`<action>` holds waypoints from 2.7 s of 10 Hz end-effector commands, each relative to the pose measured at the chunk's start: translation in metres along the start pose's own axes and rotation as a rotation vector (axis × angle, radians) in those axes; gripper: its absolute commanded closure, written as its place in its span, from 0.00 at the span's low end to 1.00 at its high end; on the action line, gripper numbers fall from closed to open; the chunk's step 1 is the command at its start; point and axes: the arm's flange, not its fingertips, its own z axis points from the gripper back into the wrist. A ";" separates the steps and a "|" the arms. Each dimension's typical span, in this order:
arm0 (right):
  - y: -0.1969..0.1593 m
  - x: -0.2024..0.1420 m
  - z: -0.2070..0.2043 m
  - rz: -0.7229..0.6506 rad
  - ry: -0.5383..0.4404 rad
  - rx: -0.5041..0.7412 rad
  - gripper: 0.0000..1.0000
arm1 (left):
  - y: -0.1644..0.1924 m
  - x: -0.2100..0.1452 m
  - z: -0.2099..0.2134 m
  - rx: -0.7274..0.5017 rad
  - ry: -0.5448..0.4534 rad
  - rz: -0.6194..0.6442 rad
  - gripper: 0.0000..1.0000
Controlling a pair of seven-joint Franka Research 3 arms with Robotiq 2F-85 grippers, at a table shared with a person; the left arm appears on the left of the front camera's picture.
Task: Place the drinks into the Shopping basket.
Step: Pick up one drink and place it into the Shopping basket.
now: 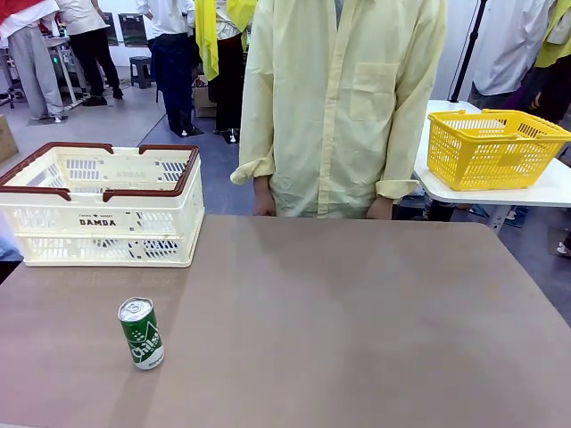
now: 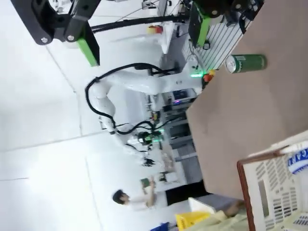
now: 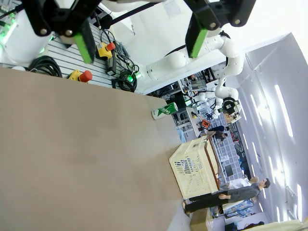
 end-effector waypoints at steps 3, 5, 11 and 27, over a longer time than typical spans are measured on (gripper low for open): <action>0.002 -0.002 0.000 -0.002 0.004 -0.001 0.00 | 0.000 0.000 0.000 0.000 0.000 0.000 0.00; 0.002 -0.002 0.000 -0.002 0.004 -0.001 0.00 | 0.000 0.000 0.000 0.000 0.000 0.000 0.00; 0.002 -0.002 0.000 -0.002 0.004 -0.001 0.00 | 0.000 0.000 0.000 0.000 0.000 0.000 0.00; 0.002 -0.002 0.000 -0.002 0.004 -0.001 0.00 | -0.081 -0.131 -0.327 1.229 -0.054 -0.168 0.00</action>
